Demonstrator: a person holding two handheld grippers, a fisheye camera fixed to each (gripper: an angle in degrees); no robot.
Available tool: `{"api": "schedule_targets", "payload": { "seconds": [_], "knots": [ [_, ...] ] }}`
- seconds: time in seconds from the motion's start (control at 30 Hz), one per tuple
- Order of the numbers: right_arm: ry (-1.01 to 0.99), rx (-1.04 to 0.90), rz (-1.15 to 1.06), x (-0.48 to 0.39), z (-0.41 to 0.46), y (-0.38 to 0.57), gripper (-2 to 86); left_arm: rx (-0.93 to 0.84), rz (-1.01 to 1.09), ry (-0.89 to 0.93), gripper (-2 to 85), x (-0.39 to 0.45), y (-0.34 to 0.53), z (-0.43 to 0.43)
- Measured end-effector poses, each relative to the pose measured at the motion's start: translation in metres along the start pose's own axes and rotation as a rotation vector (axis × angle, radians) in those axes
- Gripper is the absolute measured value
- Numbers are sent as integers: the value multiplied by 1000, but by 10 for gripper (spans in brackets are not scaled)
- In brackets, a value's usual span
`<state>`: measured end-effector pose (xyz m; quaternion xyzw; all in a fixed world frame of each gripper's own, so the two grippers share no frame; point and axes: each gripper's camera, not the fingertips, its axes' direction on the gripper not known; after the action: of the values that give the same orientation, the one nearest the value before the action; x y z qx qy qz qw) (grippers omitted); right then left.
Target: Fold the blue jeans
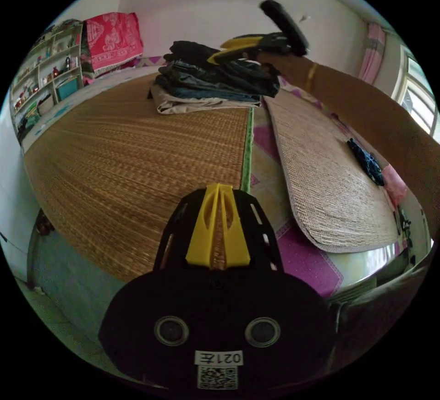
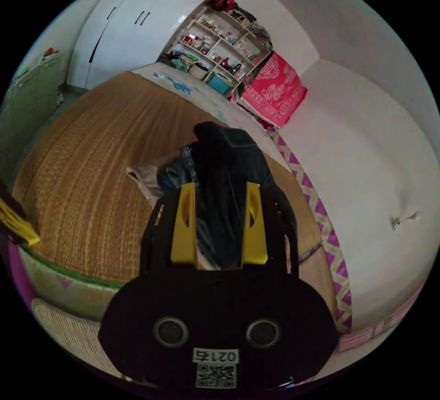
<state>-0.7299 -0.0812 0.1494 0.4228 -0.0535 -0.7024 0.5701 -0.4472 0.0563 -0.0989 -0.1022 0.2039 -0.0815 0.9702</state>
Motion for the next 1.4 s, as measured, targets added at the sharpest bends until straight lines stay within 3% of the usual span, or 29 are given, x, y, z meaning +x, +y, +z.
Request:
{"api": "schedule_targets", "payload": {
  "seconds": [0.3,0.5,0.67,0.9,1.07,1.27,1.33,1.4],
  "knots": [
    [-33,-111,-93,-22,66,-39,97,40,108,-82,-10,2,7,-13],
    [-239,-130,263,44,46,-40,55,47,94,-78,-10,-9,7,-19],
    [-271,2,575,150,-29,10,51,41,73,-59,-10,-18,5,-23],
    [-105,17,592,221,-189,79,50,15,14,17,-10,-33,-2,-24],
    [-100,-153,362,144,-273,101,51,33,9,150,-10,-25,-10,-38],
    [-338,-518,123,-86,-205,174,54,62,28,350,-10,15,2,-54],
    [-350,-470,186,-132,-204,202,60,42,35,344,-10,23,8,-53],
    [-213,-387,234,-149,-227,215,66,24,37,333,-10,27,13,-52]
  ]
}}
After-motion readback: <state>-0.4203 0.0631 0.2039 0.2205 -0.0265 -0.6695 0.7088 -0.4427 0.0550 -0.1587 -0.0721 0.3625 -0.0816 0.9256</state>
